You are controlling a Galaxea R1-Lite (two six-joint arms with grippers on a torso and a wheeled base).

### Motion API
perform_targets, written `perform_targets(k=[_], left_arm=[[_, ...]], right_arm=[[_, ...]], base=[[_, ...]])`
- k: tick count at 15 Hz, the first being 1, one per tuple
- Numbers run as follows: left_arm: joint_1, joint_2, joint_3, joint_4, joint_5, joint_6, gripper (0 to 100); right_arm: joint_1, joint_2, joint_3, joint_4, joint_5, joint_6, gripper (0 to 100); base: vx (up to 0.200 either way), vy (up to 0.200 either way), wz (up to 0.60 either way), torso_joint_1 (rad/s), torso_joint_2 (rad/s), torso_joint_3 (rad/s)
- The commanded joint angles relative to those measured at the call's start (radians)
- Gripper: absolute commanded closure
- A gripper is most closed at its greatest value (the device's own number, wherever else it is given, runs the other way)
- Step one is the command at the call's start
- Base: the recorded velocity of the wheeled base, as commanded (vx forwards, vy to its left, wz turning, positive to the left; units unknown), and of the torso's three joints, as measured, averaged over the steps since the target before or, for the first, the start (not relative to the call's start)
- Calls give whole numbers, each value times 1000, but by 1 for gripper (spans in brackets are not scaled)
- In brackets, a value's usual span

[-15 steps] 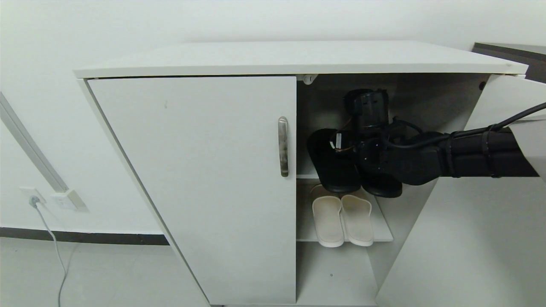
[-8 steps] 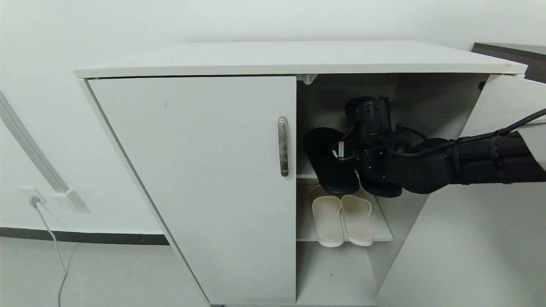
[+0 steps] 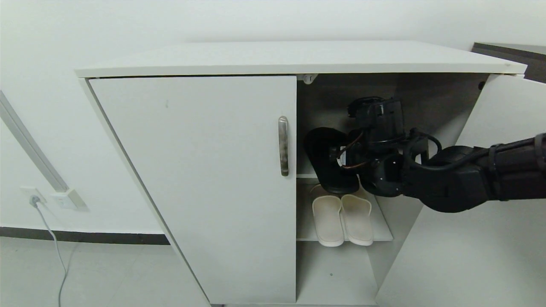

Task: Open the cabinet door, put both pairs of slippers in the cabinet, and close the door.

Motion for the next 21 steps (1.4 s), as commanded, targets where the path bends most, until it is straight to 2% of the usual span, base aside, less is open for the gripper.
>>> perform_targets(k=[1,6,11,12,21], left_arm=[[0,1,0,0,0,0,100],[0,1,0,1,-2,0,100],[0,1,0,0,-3,0,100],[0,1,0,1,-3,0,100],[0,1,0,1,-6,1,100]], right_arm=[[43,-93,99,-40,-1,0,0],[135,-244,352,-160,-5,-2,0],[178,-320,533,-319,30,-8,0],[195,-330,556,-328,35,-7,100],[222,-333,647,-388,67,-8,100]], base=[[0,0,0,0,0,0],[0,0,0,0,0,0],[0,0,0,0,0,0],[0,0,0,0,0,0],[0,0,0,0,0,0]])
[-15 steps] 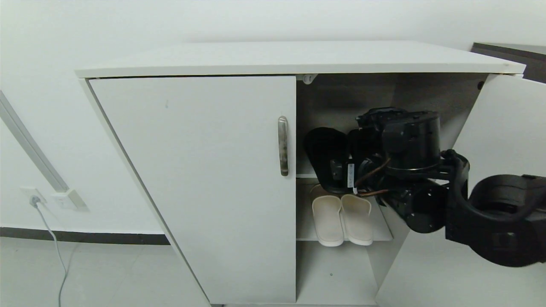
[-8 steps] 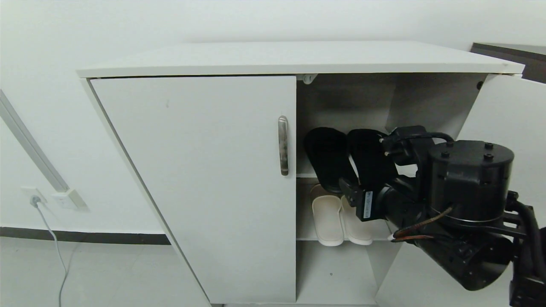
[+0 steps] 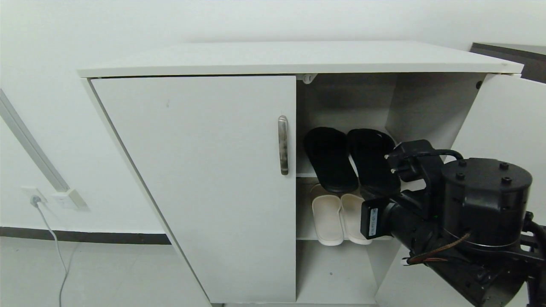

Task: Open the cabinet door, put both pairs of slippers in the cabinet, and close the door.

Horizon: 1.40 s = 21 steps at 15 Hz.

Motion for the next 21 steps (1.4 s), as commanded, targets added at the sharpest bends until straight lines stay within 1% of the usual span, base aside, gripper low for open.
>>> perform_targets(k=[1,4,20,21], left_arm=[[0,1,0,0,0,0,100],[0,1,0,0,0,0,100],[0,1,0,-2,0,0,100],[0,1,0,0,0,0,100]], right_arm=[[8,8,17,-28,0,-4,100],[8,18,27,-37,0,-12,100],[14,57,37,-57,2,-10,100],[16,61,38,-60,2,-10,100]], base=[[0,0,0,0,0,0],[0,0,0,0,0,0],[-200,0,0,2,2,3],[0,0,0,0,0,0]])
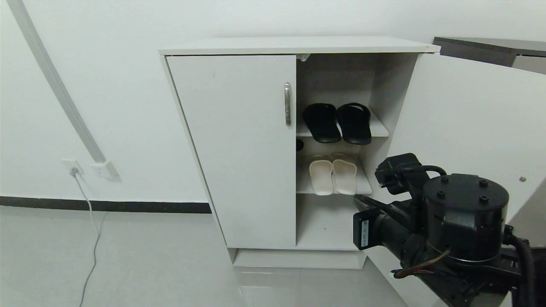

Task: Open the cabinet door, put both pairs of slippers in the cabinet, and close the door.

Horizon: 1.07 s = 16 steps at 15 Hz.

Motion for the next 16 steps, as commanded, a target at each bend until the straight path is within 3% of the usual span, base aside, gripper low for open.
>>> perform_targets(k=[1,16], left_arm=[[0,1,0,-2,0,0,100],[0,1,0,0,0,-1,100]], right_arm=[[3,16,3,-5,-1,0,100],[9,40,12,-24,-2,0,100]], base=[[0,0,0,0,0,0],[0,0,0,0,0,0]])
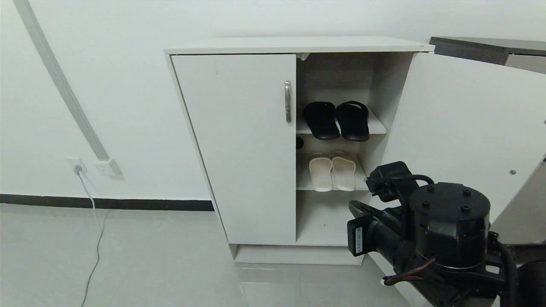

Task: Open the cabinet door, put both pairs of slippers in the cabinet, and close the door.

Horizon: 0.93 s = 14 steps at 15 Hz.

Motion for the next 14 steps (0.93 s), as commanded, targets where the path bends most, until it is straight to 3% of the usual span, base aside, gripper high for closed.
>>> perform_targets(k=[1,6,14], left_arm=[[0,1,0,1,0,0,100],[0,1,0,1,0,0,100],[0,1,0,1,0,2,100]], right_arm=[[0,5,1,-1,1,0,100],[0,5,1,1,1,-2,100],[0,5,1,1,1,-2,100]], base=[[0,0,0,0,0,0],[0,0,0,4,-144,-228],[0,0,0,85,-488,-357]])
